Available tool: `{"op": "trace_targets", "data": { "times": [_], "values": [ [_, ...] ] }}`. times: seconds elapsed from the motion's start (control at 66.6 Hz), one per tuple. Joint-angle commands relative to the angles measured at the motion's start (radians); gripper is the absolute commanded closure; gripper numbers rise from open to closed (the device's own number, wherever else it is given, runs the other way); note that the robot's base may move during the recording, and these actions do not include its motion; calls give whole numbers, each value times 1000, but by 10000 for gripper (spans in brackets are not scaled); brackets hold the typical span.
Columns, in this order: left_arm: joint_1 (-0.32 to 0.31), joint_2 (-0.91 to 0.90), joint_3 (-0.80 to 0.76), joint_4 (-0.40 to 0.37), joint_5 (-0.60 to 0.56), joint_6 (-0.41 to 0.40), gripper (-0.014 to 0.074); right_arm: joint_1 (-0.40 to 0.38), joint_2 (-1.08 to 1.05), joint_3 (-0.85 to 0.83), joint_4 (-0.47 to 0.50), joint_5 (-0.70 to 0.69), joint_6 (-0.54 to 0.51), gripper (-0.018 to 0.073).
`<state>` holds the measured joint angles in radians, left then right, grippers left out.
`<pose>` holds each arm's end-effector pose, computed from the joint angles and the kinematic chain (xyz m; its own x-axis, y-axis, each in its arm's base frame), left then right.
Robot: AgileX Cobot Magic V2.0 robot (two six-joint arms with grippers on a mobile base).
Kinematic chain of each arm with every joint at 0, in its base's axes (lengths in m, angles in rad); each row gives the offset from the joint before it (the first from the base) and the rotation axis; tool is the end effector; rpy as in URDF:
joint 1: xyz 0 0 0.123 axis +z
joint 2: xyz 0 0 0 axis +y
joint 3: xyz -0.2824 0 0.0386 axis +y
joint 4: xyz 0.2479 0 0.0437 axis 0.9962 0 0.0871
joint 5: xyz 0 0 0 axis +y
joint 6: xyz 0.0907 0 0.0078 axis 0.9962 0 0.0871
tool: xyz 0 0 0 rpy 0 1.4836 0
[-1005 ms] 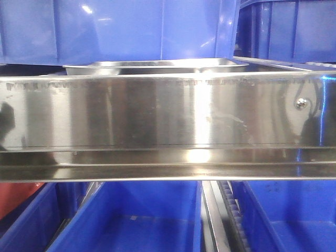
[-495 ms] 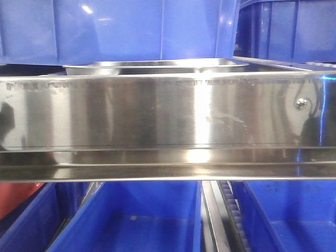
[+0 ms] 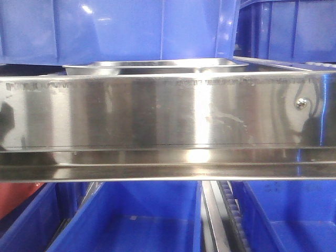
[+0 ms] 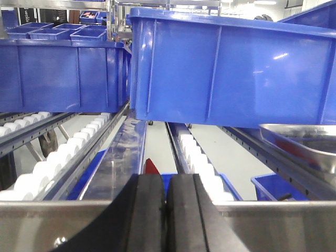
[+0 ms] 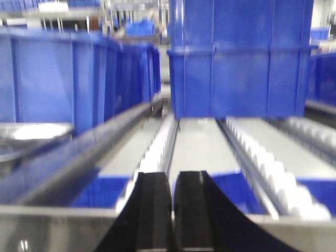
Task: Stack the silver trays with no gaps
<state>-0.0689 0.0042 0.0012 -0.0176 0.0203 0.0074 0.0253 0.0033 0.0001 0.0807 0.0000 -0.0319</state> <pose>0.0566 -0.0039 0.2106 0.0606 -0.0144 -0.9981 0.0698 0.9975 -0.0102 0.0565 0.0014 0.2129 0.0823 0.0509 -0.9953 -0.0293 0.9984 0.0486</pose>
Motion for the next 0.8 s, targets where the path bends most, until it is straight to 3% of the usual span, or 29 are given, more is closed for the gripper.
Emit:
{"op": "trace_targets", "data": {
  "times": [0.0,0.12,0.195,0.3,0.42,0.555,0.645,0.78],
  "values": [
    [-8,-4,-1,2,-40,2,592,-5,-3,0,-6,-92,-1,577],
    [-8,-4,-1,2,-93,2,592,-5,-3,0,-6,-223,-1,577],
    [-8,-4,-1,2,-190,2,592,-5,-3,0,-6,-304,-1,577],
    [-8,-4,-42,2,-253,2,592,-5,-3,-79,-6,-265,-1,577],
    [-8,-4,-160,2,-161,2,592,-5,-3,-229,-6,-93,-1,577],
    [-8,45,-311,-2,17,2,592,-5,39,-388,-6,104,-1,577],
    [-8,135,-398,-6,135,2,592,-5,144,-453,4,174,1,577],
    [-8,326,-509,-6,219,2,592,-5,353,-570,49,296,3,577]
  ]
}}
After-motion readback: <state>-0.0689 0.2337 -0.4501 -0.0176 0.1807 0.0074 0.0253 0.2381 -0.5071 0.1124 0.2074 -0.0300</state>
